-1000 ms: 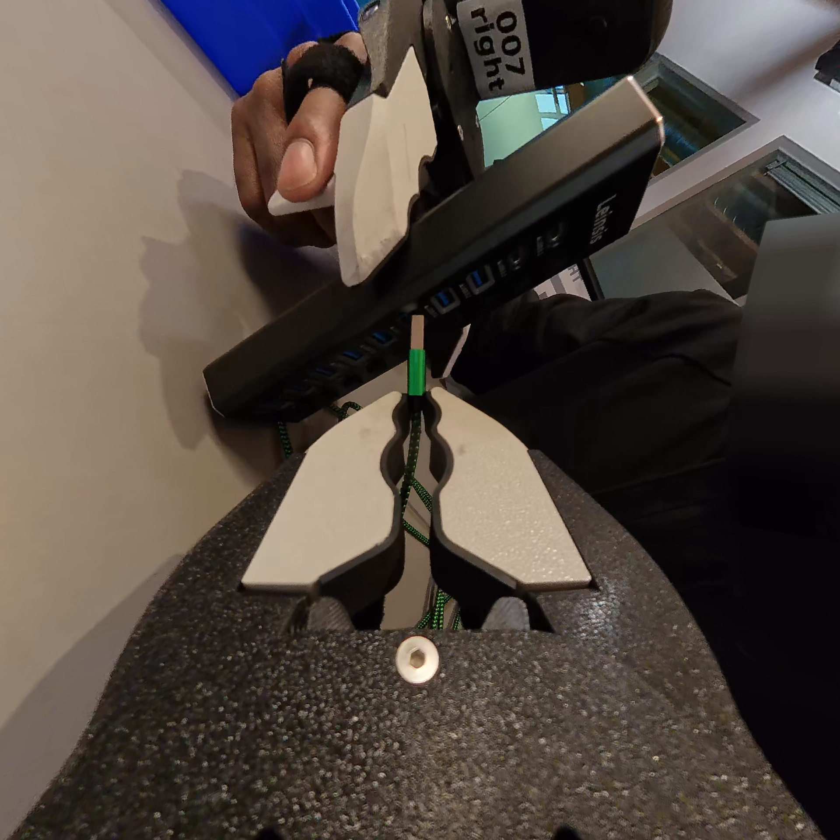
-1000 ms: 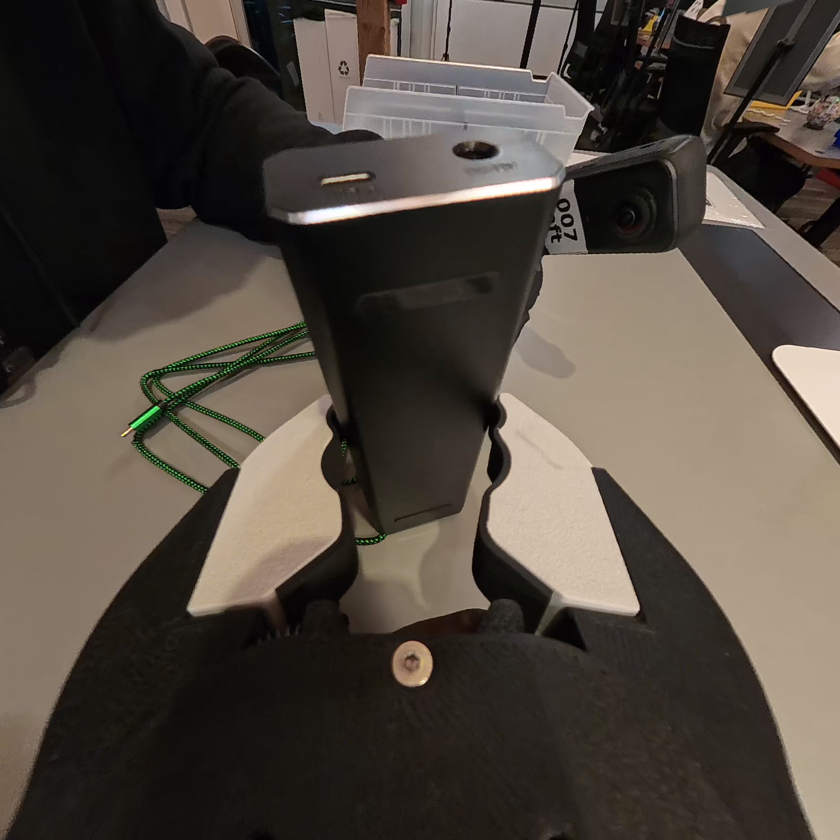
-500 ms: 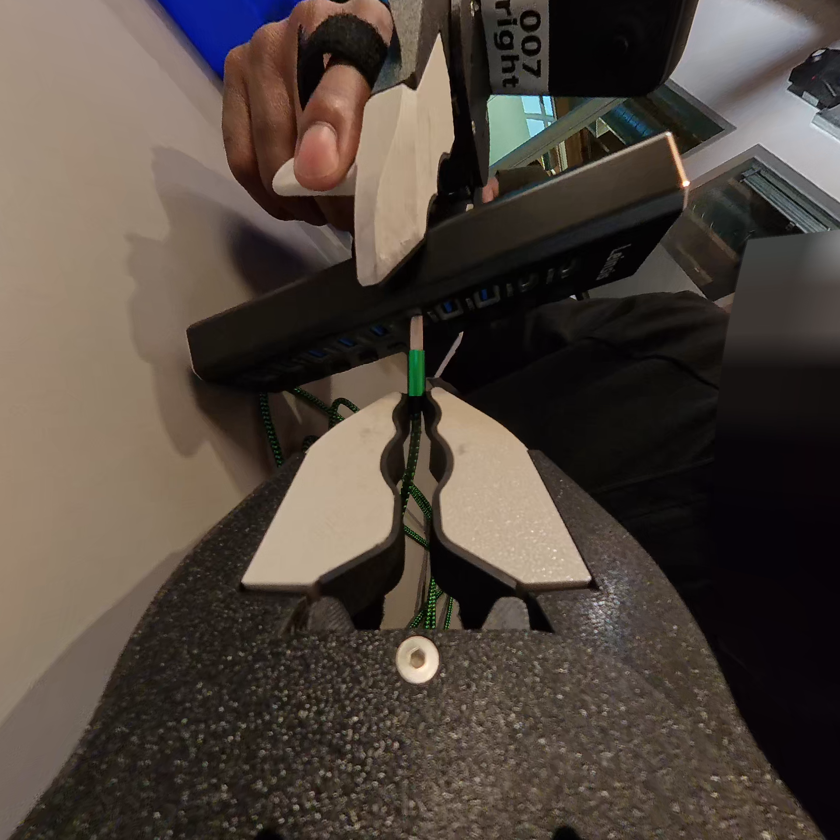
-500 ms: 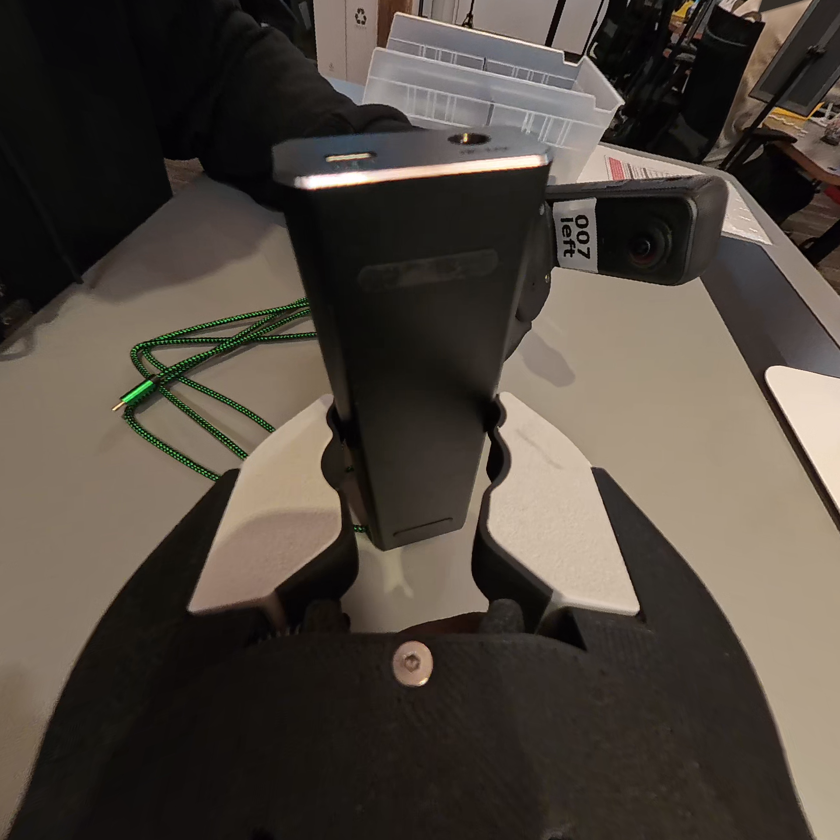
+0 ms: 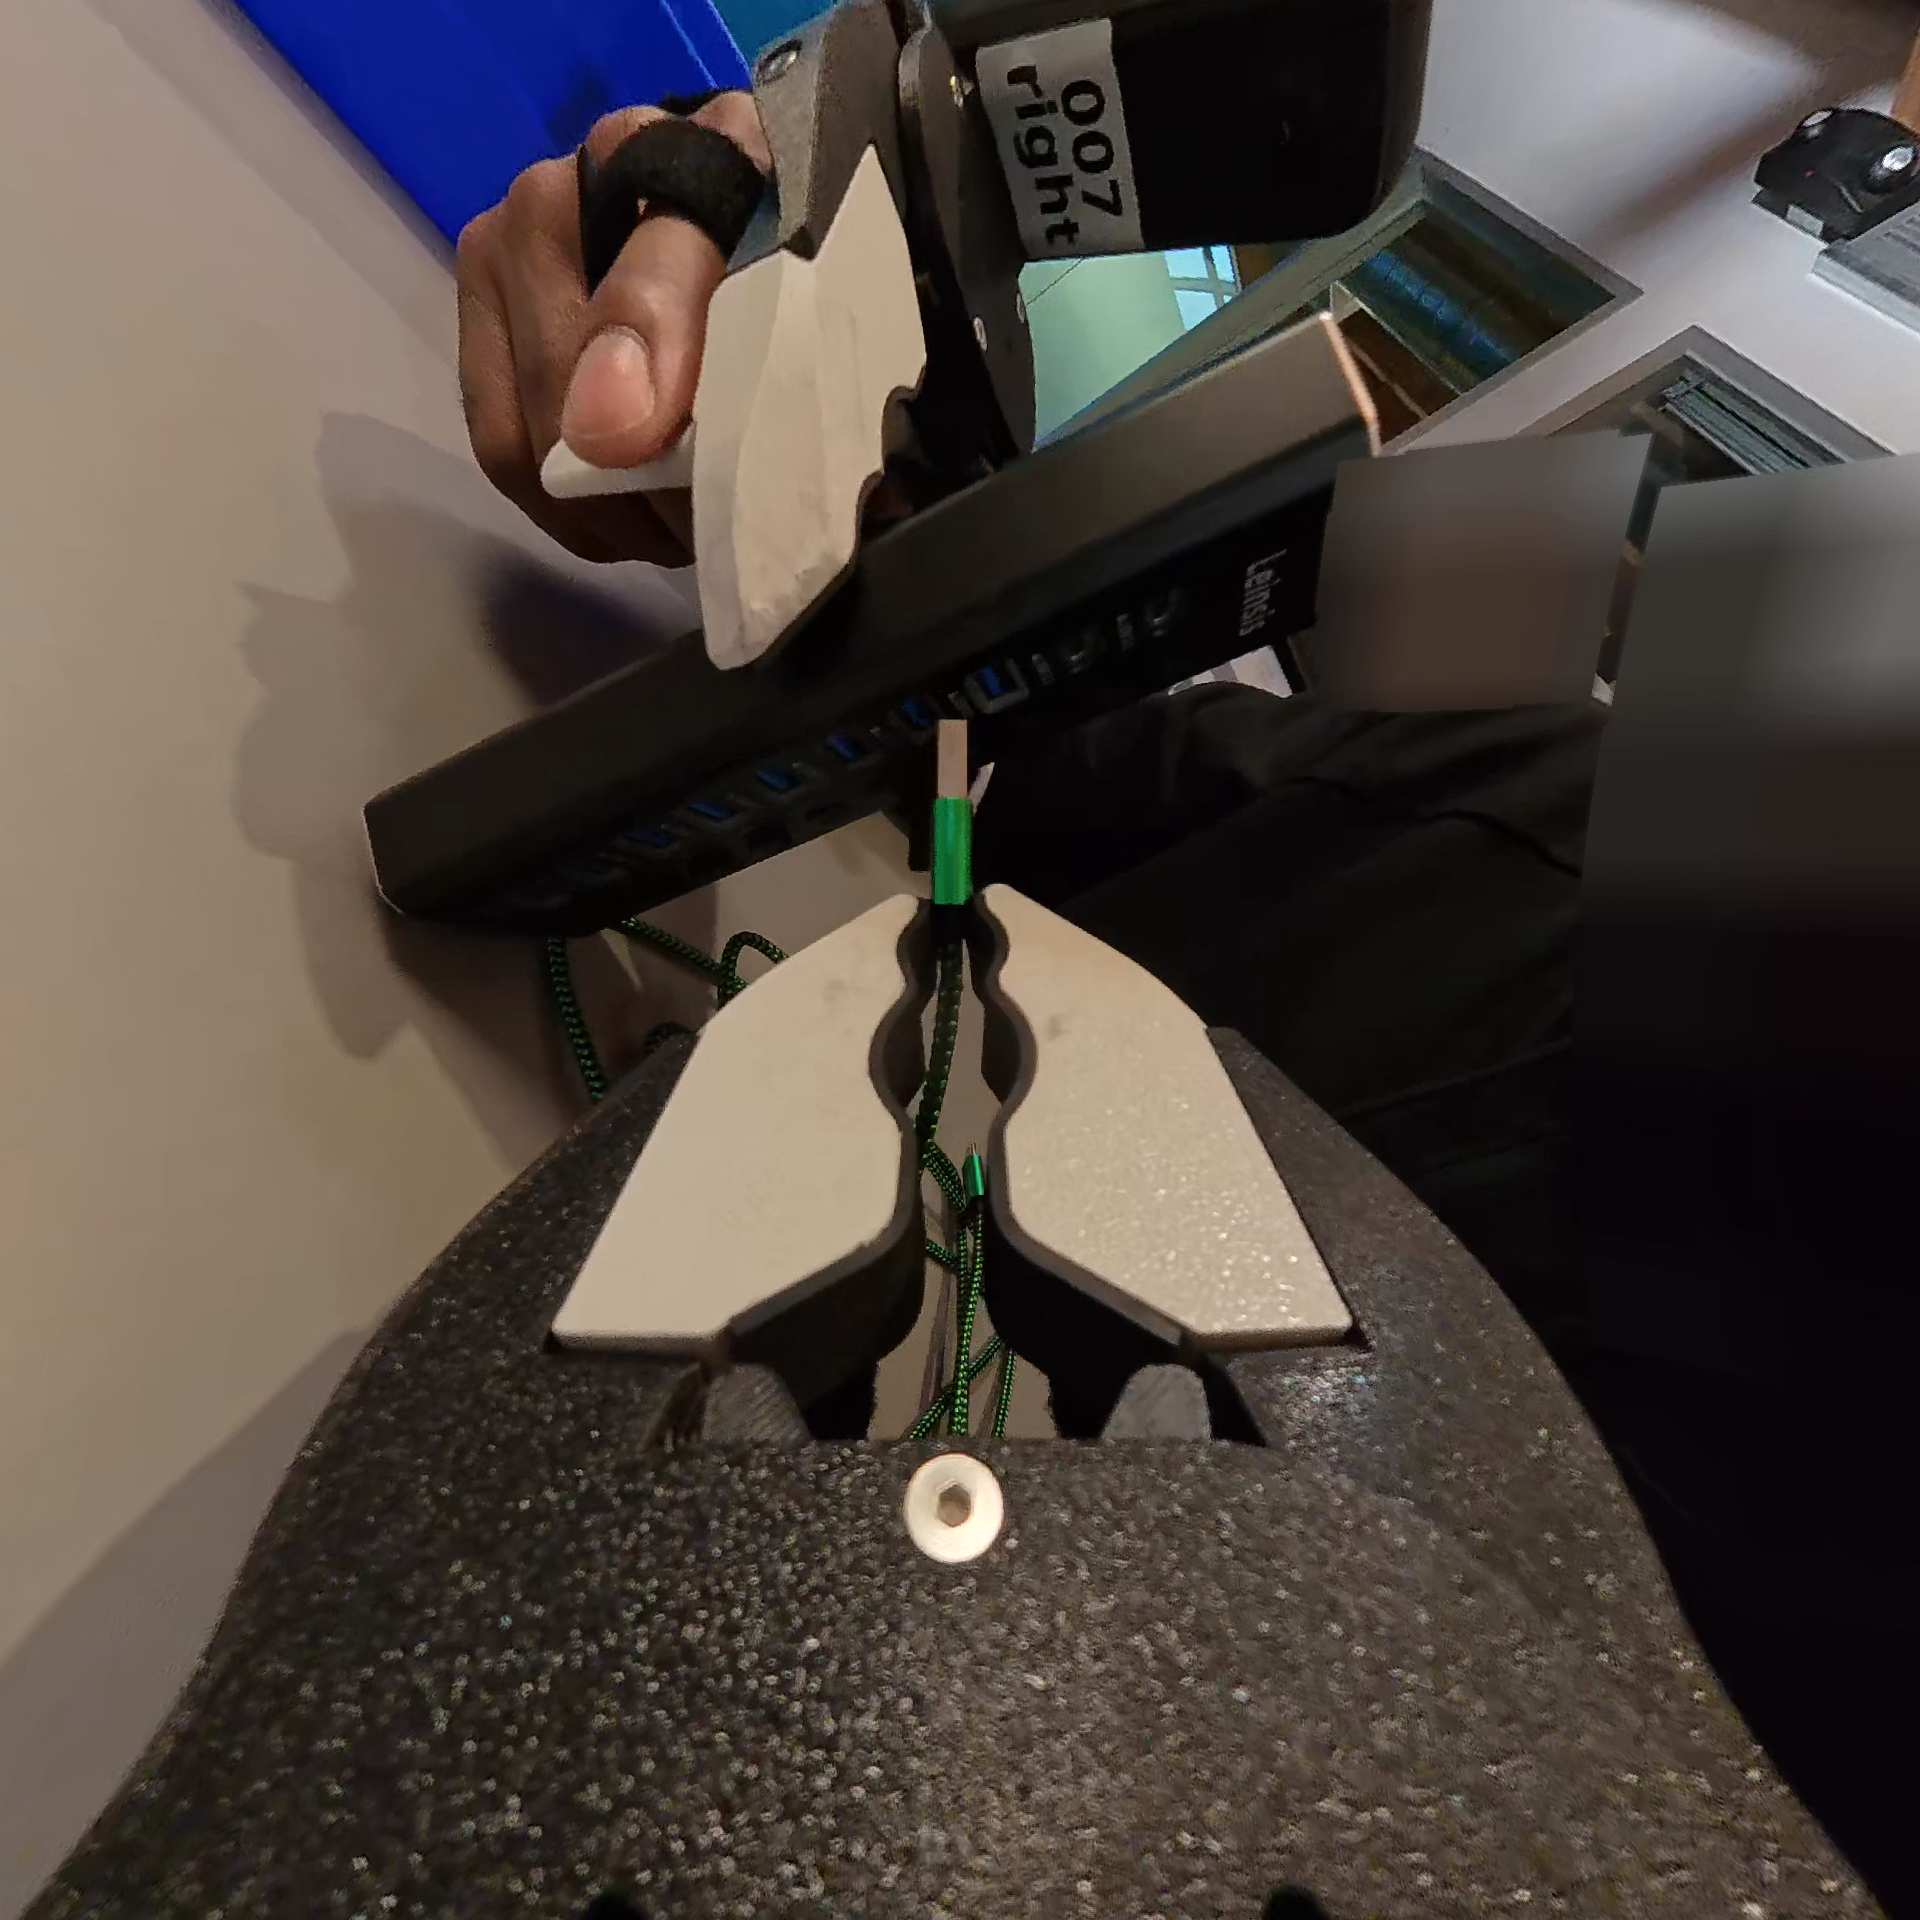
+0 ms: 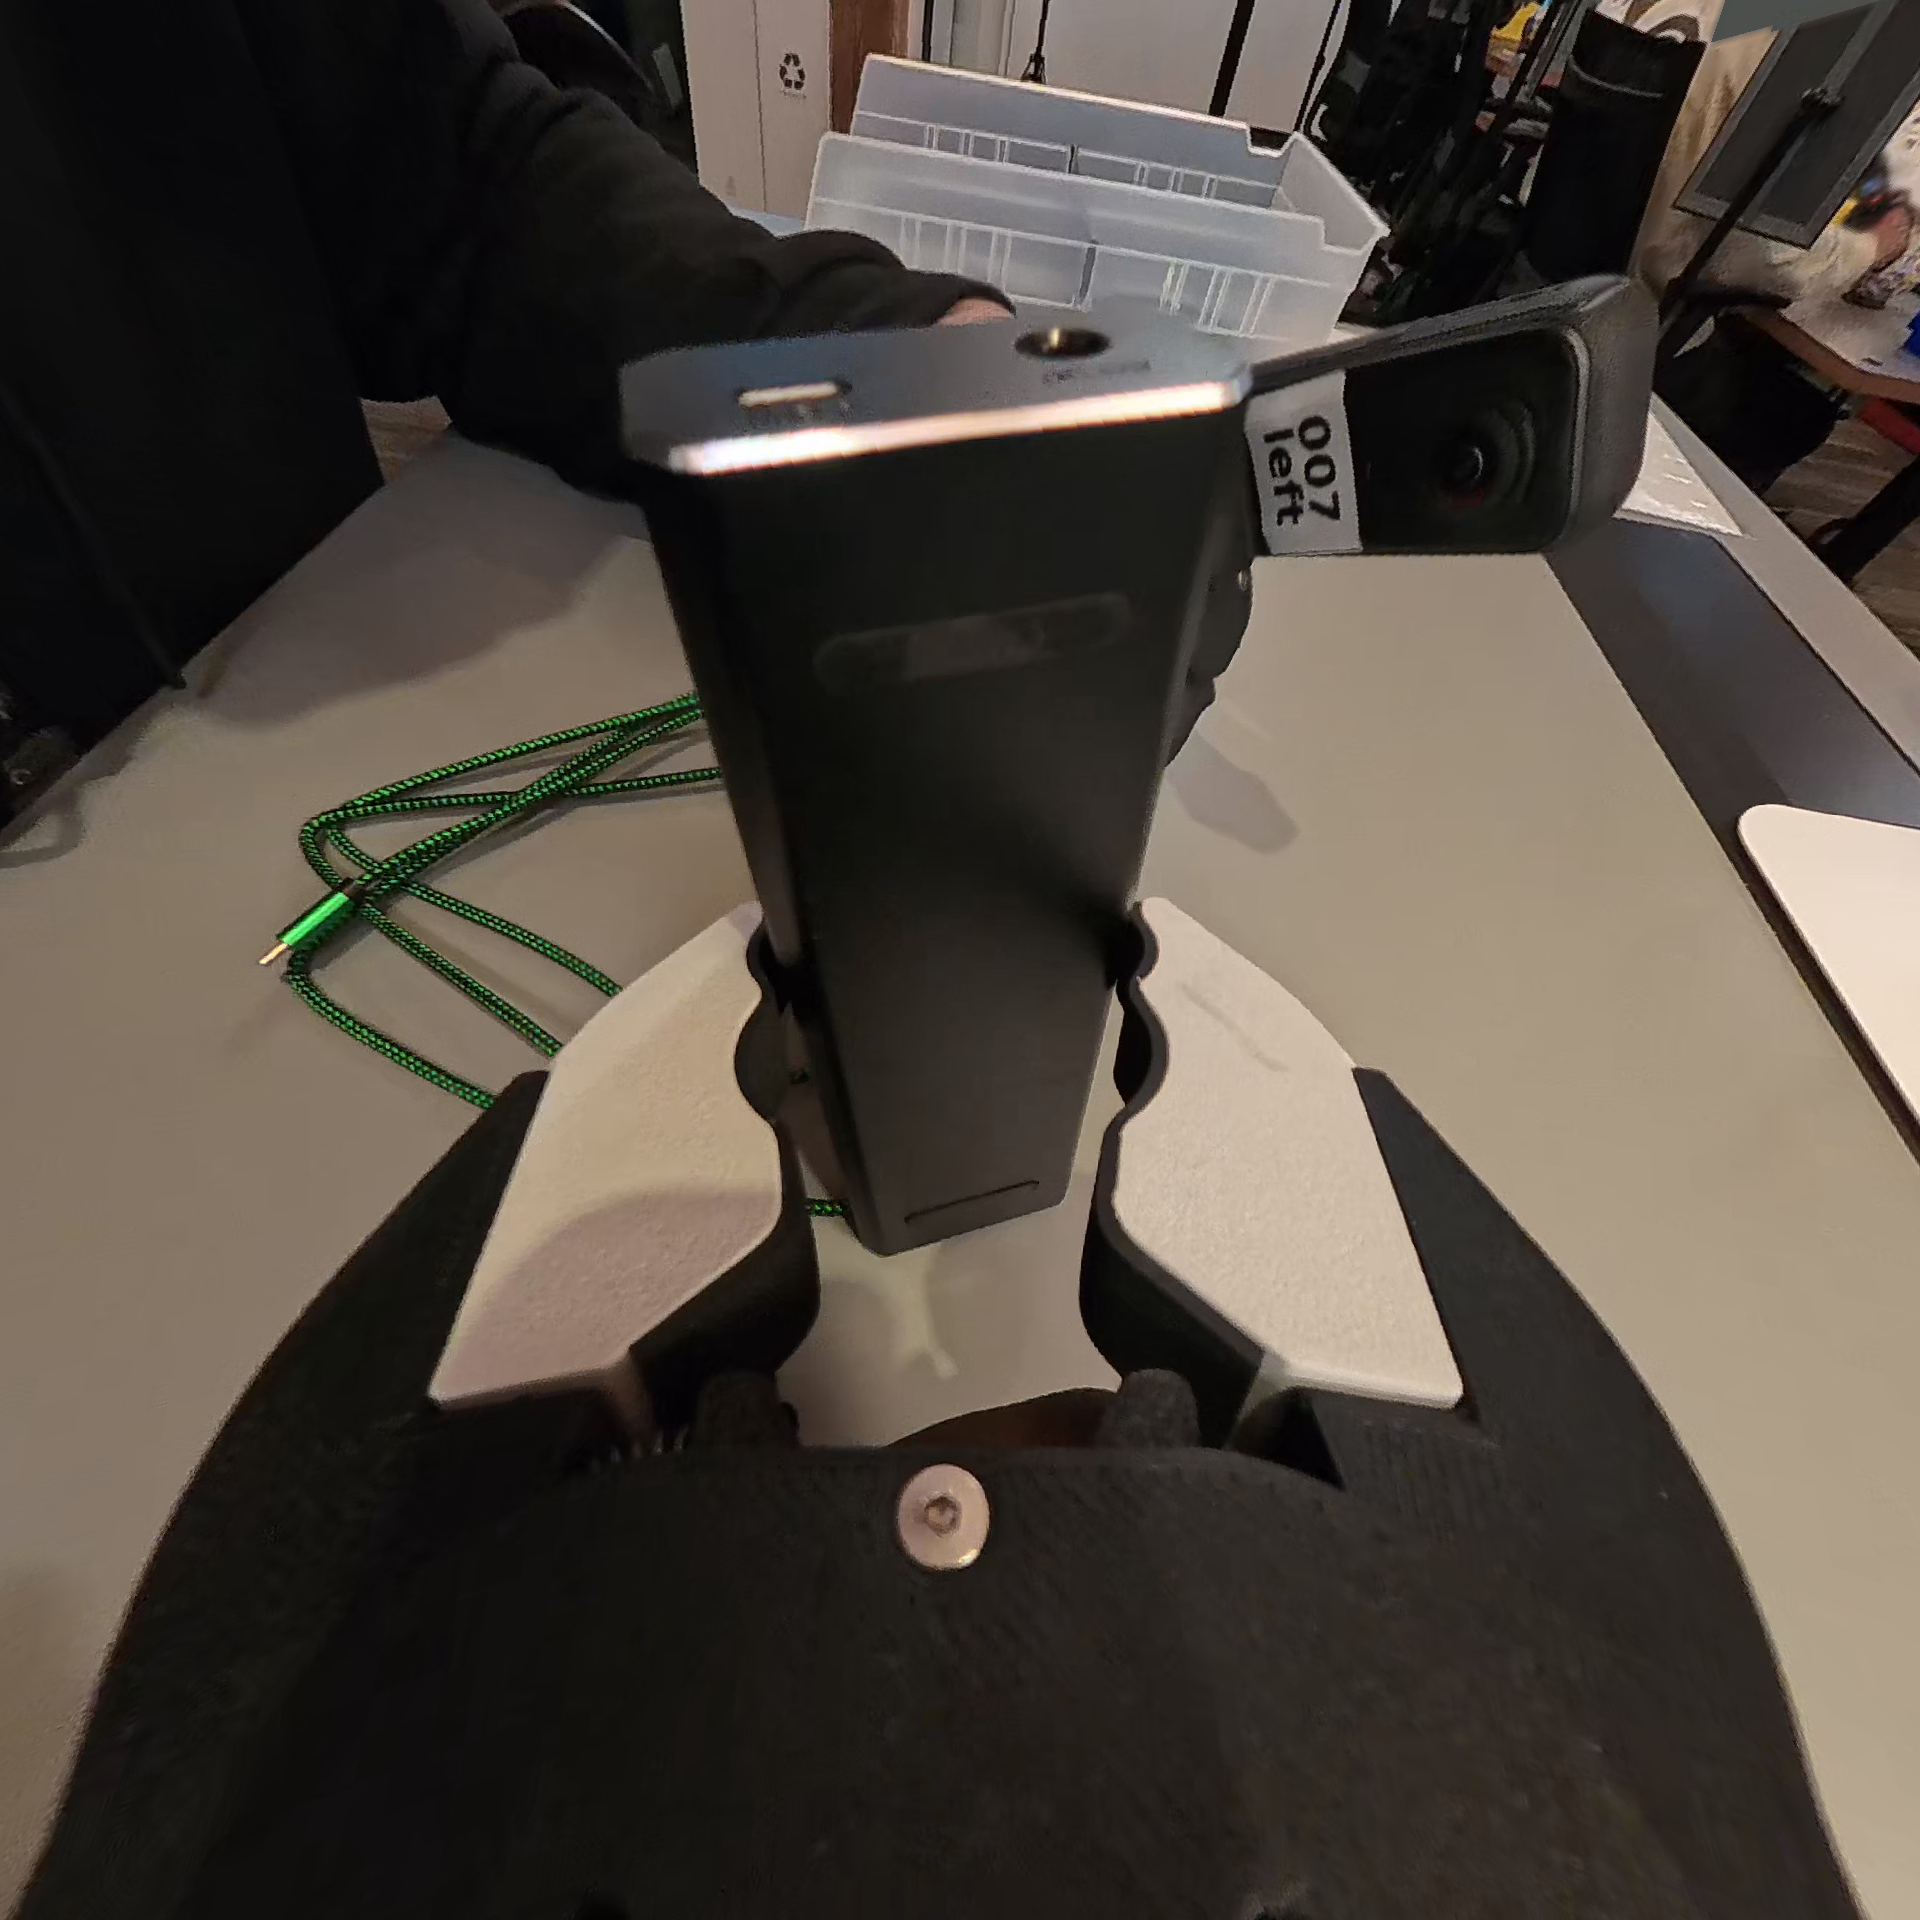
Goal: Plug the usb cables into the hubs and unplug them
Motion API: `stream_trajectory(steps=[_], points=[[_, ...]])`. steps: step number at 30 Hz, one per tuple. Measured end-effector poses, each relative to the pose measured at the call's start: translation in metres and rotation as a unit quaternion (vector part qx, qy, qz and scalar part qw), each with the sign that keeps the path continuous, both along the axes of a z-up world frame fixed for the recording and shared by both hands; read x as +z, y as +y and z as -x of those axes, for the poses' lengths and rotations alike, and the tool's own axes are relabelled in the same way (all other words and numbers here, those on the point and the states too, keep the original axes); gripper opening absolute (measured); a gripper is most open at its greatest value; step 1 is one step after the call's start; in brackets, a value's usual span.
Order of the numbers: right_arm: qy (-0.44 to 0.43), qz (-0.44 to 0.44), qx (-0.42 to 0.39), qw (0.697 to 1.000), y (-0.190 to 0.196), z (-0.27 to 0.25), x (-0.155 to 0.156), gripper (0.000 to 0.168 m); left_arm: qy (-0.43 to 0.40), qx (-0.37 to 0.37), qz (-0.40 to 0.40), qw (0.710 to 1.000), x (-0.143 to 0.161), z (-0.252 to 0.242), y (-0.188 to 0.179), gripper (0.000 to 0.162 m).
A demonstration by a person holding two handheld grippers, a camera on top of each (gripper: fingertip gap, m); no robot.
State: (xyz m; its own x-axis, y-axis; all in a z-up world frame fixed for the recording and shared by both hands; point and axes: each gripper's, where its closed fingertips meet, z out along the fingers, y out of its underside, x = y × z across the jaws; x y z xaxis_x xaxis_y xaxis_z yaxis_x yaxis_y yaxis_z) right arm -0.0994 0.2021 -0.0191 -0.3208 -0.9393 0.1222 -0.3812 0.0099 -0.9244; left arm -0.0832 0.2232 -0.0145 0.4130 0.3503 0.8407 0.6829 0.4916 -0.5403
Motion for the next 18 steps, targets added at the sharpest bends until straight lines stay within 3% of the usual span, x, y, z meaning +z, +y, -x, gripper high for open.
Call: stream_trajectory(steps=[8,18], points=[[-0.053,0.016,-0.001,0.998,0.002,0.002,0.024,0.058,0.014,0.0,-0.012,1.0,0.012,0.001,0.006,0.005],[-0.074,0.011,-0.003,0.997,0.0,0.001,0.026,0.058,0.01,0.011,-0.025,1.0,0.008,0.003,-0.001,0.005]])
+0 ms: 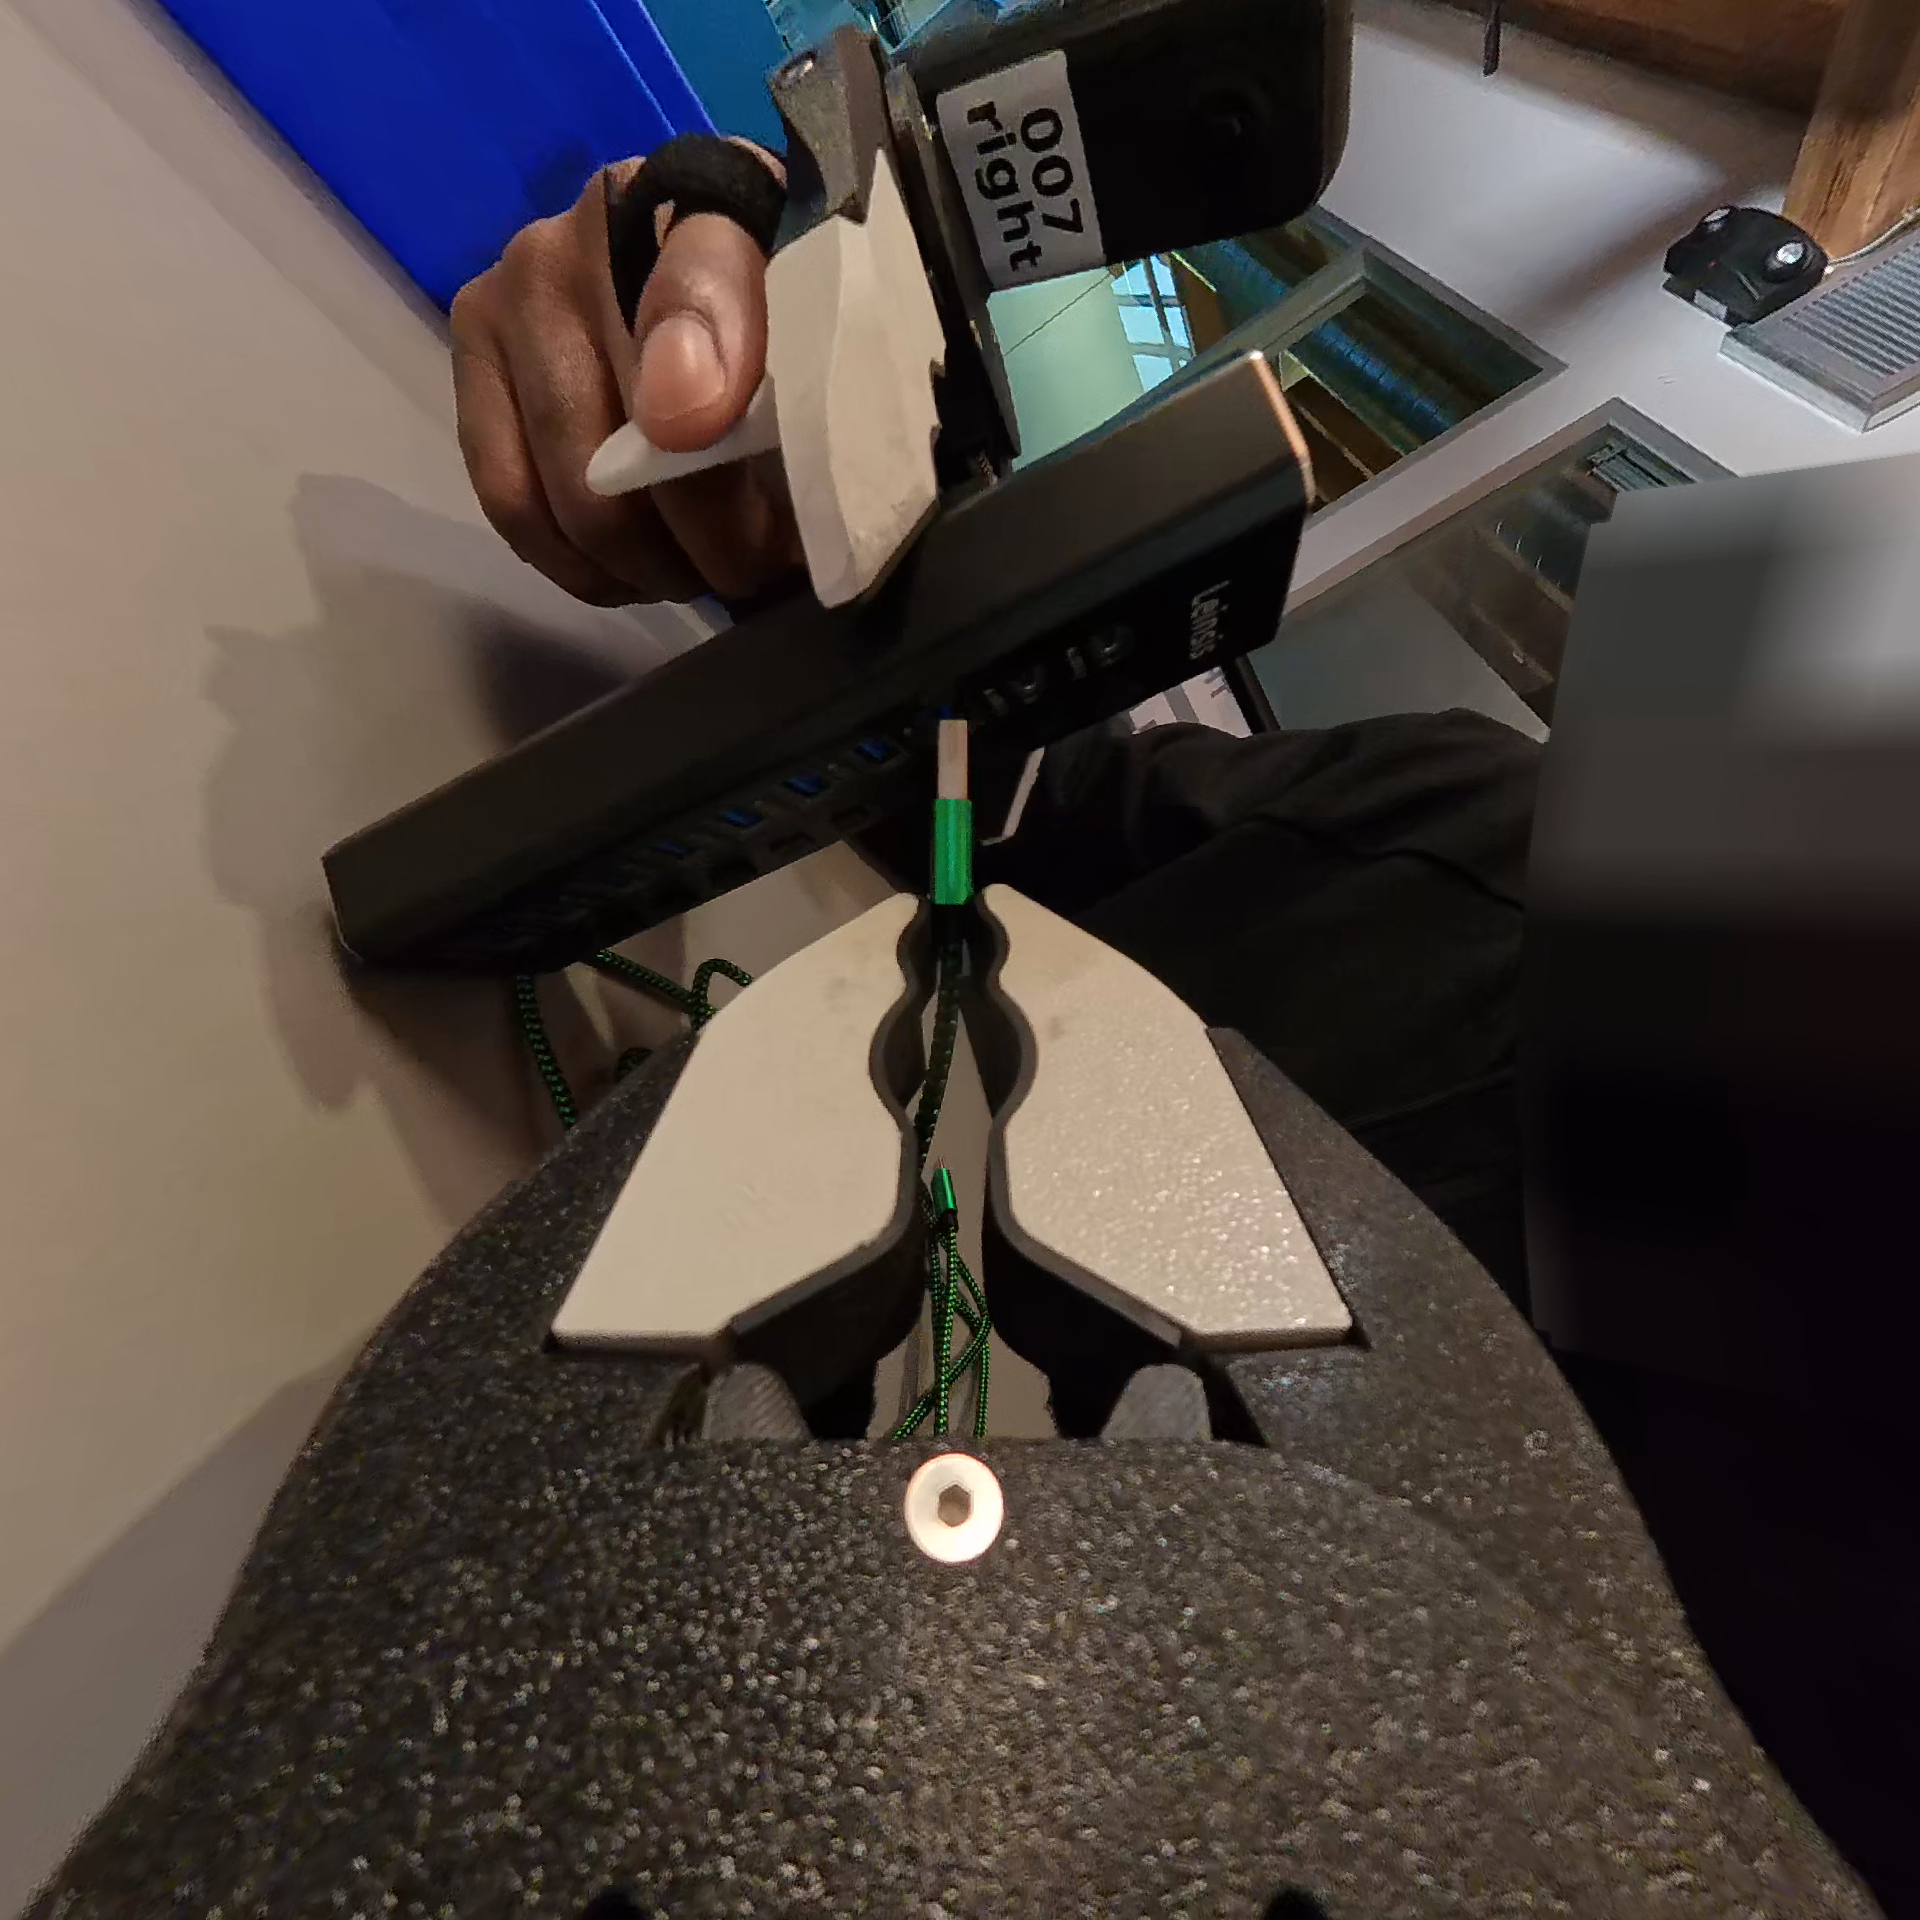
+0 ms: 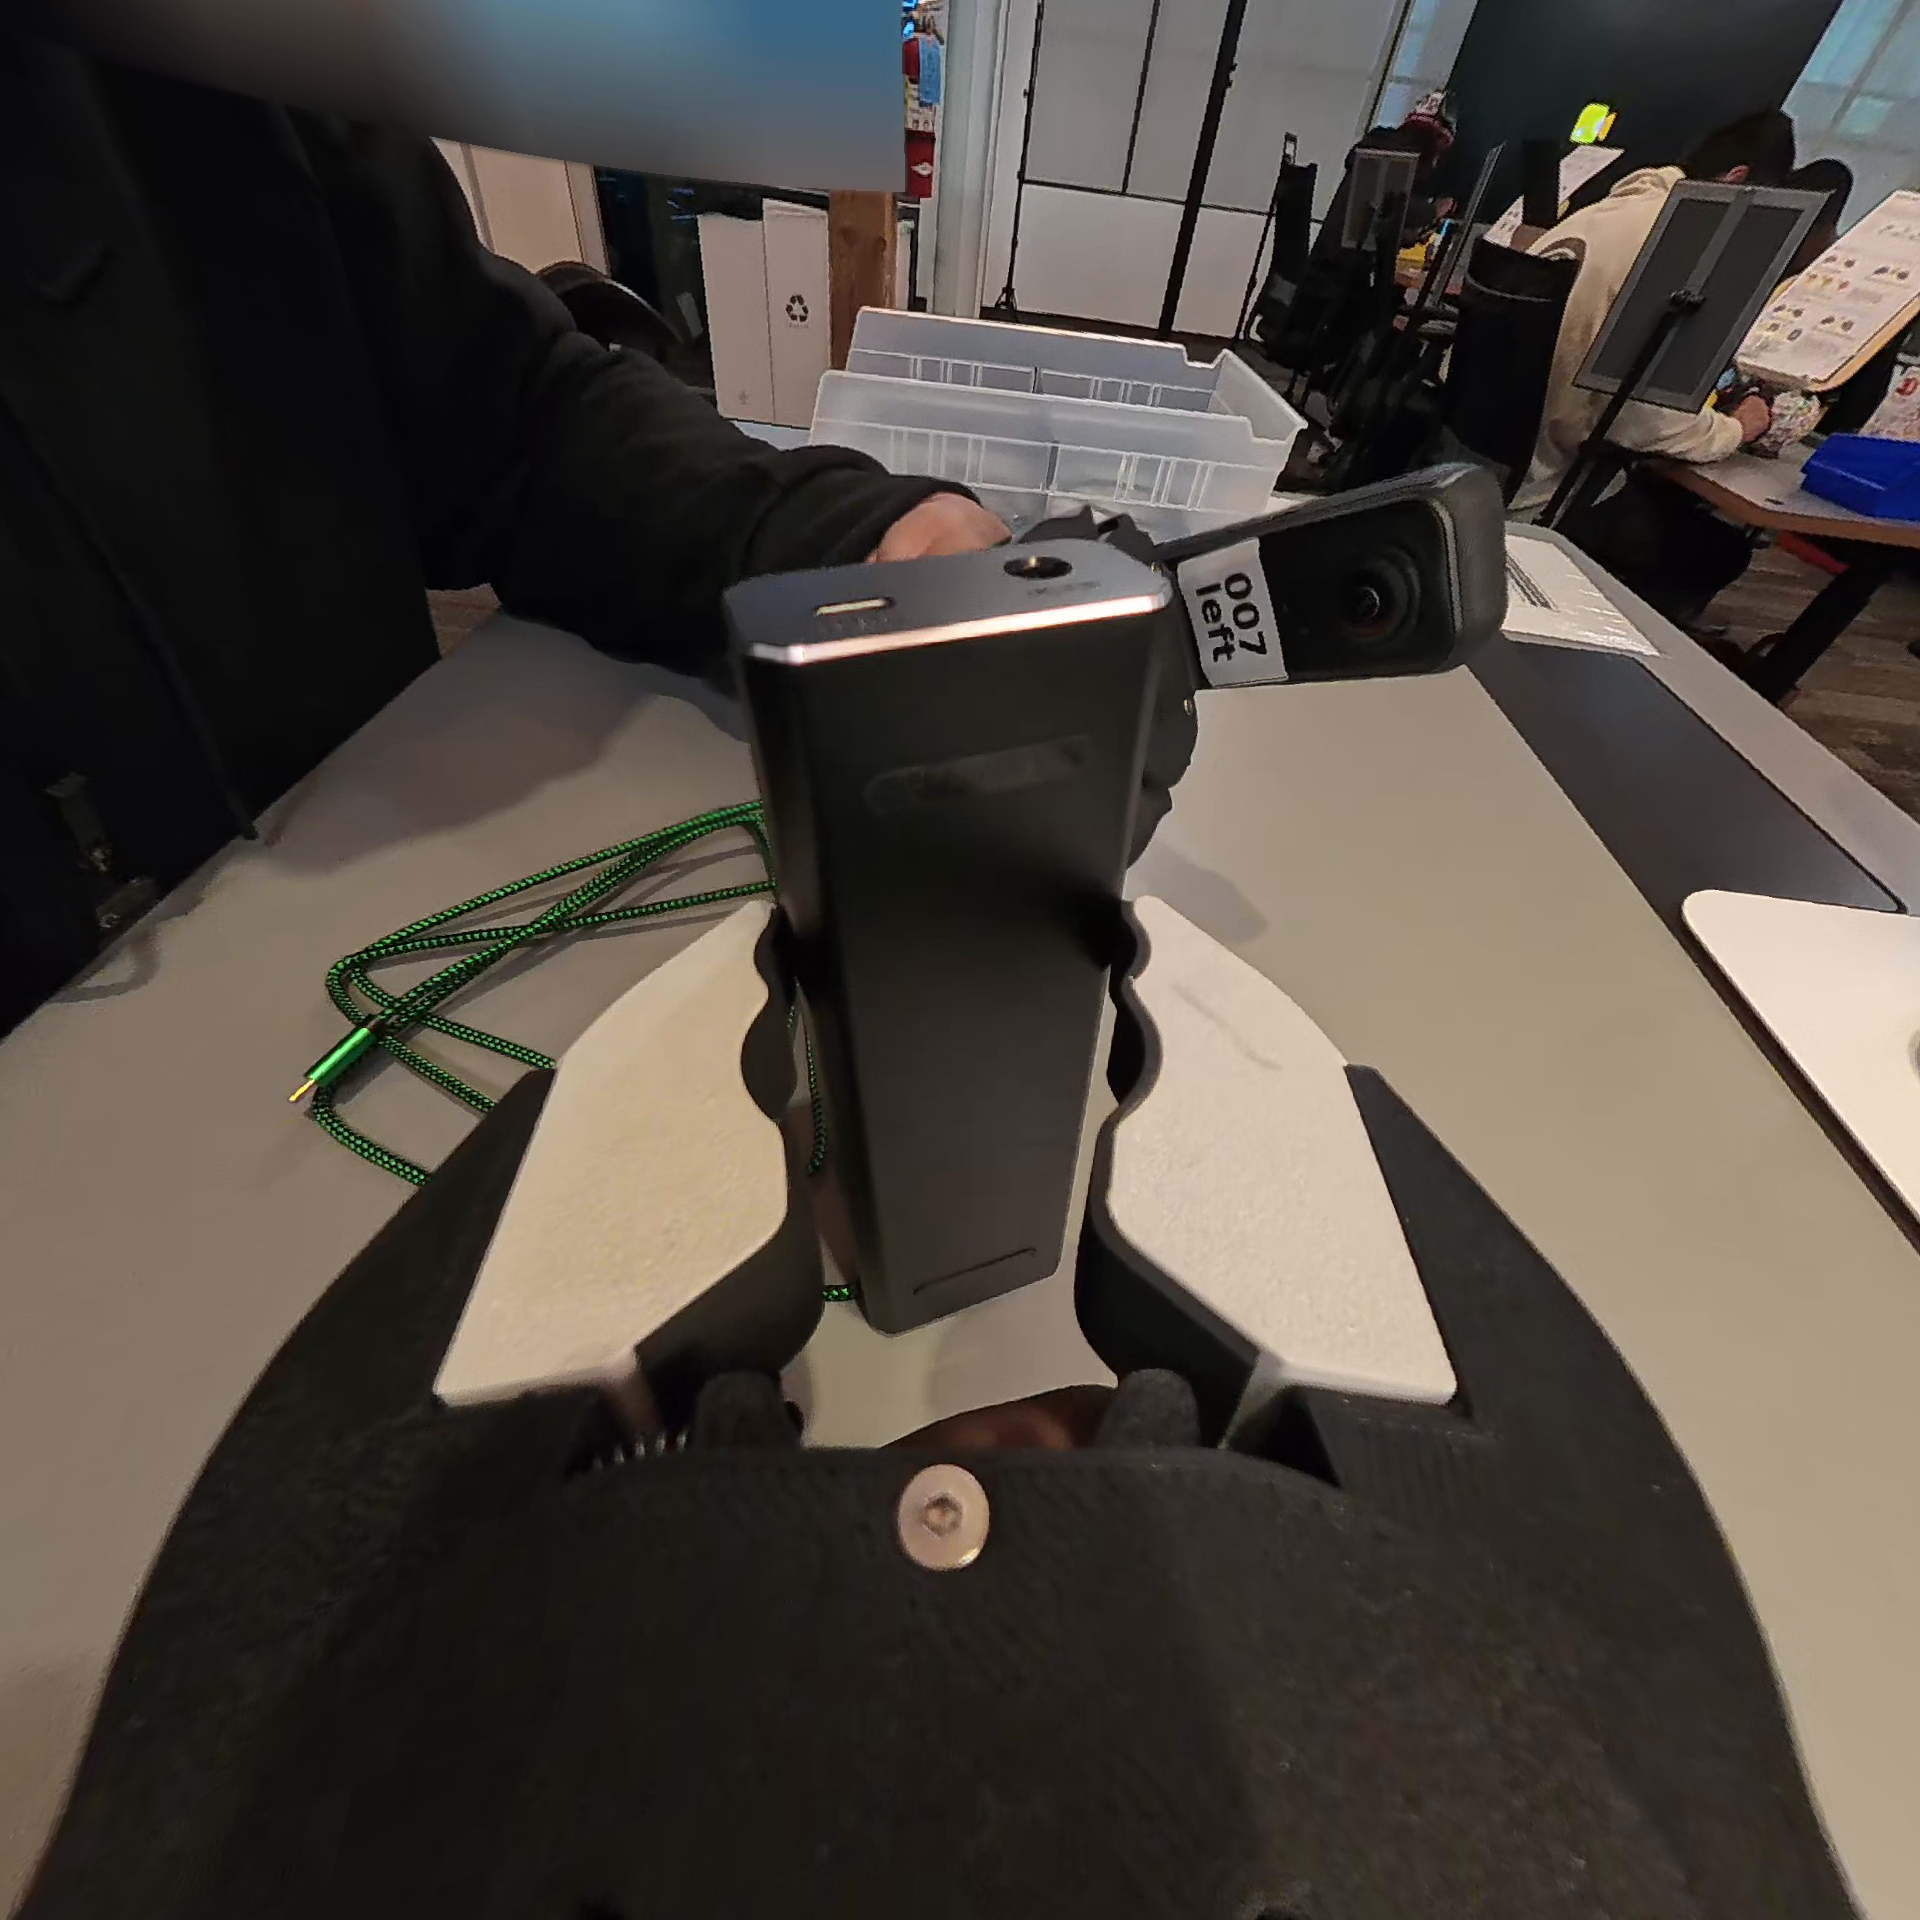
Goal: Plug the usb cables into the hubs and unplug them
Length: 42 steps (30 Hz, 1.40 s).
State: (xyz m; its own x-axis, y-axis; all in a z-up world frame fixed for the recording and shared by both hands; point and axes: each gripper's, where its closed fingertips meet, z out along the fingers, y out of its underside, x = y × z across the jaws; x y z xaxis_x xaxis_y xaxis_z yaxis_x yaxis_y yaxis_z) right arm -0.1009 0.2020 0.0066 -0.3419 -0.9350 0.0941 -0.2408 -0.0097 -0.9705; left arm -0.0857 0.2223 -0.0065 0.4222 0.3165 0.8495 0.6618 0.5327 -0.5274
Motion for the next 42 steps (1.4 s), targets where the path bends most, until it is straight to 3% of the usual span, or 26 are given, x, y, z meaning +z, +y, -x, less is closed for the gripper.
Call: stream_trajectory(steps=[19,36,42], points=[[-0.034,-0.04,-0.015,0.998,-0.006,0.016,-0.008,0.06,-0.033,0.004,-0.005,0.999,-0.024,0.004,-0.002,0.005],[0.04,-0.147,0.023,0.988,-0.008,0.005,-0.05,0.064,-0.106,0.028,0.065,0.992,-0.056,0.009,-0.005,0.005],[0.045,-0.124,0.018,0.991,-0.008,0.006,-0.049,0.062,-0.105,0.031,0.056,0.992,-0.055,0.009,-0.006,0.005]])
